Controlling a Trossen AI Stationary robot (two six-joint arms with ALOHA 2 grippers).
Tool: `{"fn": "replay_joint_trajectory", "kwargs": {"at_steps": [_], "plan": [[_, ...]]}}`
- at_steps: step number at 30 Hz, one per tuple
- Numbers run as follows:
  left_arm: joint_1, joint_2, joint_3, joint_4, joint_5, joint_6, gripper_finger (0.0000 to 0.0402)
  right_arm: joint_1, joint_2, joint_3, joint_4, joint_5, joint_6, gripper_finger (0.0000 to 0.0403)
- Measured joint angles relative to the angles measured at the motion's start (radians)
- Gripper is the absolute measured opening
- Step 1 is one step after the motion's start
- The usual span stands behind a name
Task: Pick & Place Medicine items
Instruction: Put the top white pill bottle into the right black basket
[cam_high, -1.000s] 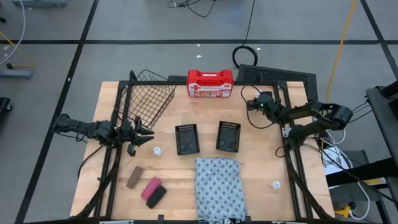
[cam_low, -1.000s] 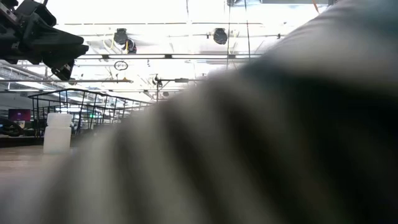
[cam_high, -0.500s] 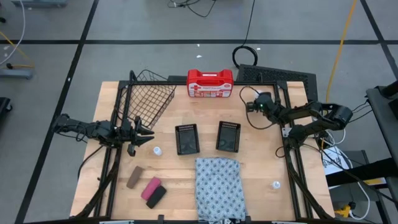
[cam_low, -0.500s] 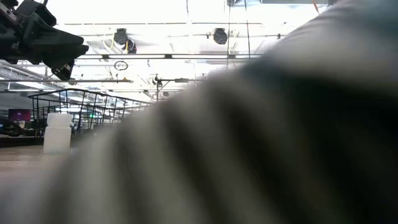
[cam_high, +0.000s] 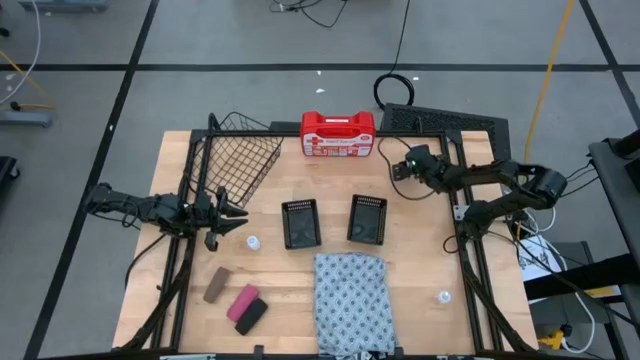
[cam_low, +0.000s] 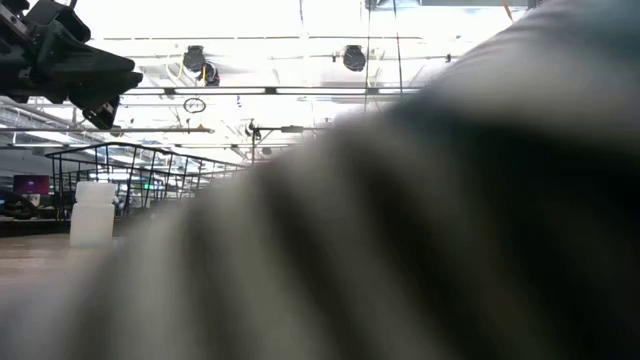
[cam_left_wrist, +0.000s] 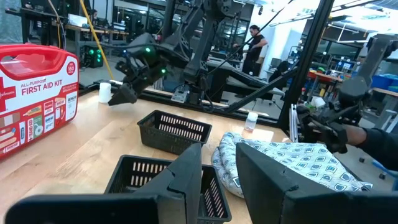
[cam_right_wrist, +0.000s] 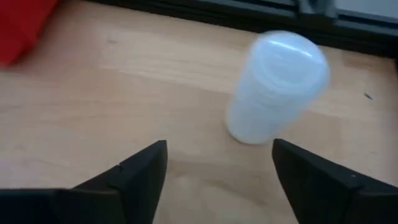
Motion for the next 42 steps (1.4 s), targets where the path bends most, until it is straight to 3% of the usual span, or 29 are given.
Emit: {"fn": "replay_joint_trajectory", "kwargs": {"at_steps": [5,23,32,42], "plan": [[0.0,0.0,0.0,0.0,0.0,0.0,0.0108,-0.019,0.0,0.056,-0.052,0.04,-0.043,0.0301],[0.0,0.0,0.0,0.0,0.0,0.0,0.0108,-0.051,0.0,0.056,-0.008,0.075,0.025,0.0274],[0.0,0.0,0.0,0.0,0.0,0.0,0.0108,-0.093,0.0,0.07,0.015,0.027,-0.021,0.0273],[0.0,0.0,0.0,0.0,0.0,0.0,0.0108,-0.094,0.0,0.07,-0.006,0.021,-0.043,0.0216]]}}
